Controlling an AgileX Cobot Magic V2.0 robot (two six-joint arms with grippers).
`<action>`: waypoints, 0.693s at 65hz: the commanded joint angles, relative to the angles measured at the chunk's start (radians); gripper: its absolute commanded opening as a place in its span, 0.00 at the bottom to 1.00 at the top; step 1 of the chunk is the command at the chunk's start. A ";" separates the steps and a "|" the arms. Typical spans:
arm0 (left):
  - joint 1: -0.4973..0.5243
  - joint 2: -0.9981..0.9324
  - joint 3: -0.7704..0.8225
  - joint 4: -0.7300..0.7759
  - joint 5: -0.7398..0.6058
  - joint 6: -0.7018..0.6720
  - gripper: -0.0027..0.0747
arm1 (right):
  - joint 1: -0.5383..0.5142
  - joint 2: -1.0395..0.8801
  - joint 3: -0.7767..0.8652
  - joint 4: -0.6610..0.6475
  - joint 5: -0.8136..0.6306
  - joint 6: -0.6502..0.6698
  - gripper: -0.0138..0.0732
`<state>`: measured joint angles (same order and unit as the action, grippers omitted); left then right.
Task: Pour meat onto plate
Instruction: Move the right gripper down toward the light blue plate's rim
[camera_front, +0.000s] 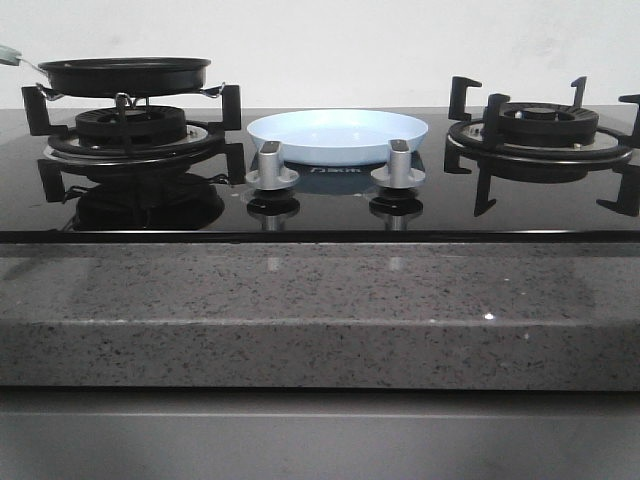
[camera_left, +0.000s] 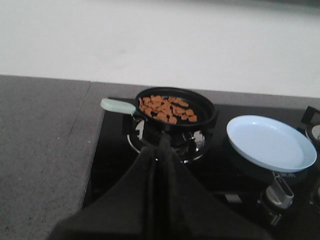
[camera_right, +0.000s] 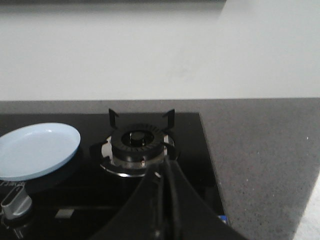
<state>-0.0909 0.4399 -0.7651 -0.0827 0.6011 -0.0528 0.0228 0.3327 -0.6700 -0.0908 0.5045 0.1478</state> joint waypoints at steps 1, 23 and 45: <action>-0.007 0.066 -0.042 -0.002 -0.036 -0.006 0.01 | -0.001 0.073 -0.042 -0.015 -0.015 -0.010 0.08; -0.007 0.184 -0.042 -0.031 -0.028 -0.006 0.01 | -0.001 0.155 -0.012 -0.015 0.036 -0.010 0.08; -0.007 0.223 -0.042 -0.019 -0.029 -0.005 0.40 | -0.001 0.159 -0.012 -0.015 0.082 -0.028 0.55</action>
<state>-0.0909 0.6574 -0.7727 -0.0991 0.6404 -0.0528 0.0228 0.4784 -0.6553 -0.0908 0.6414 0.1328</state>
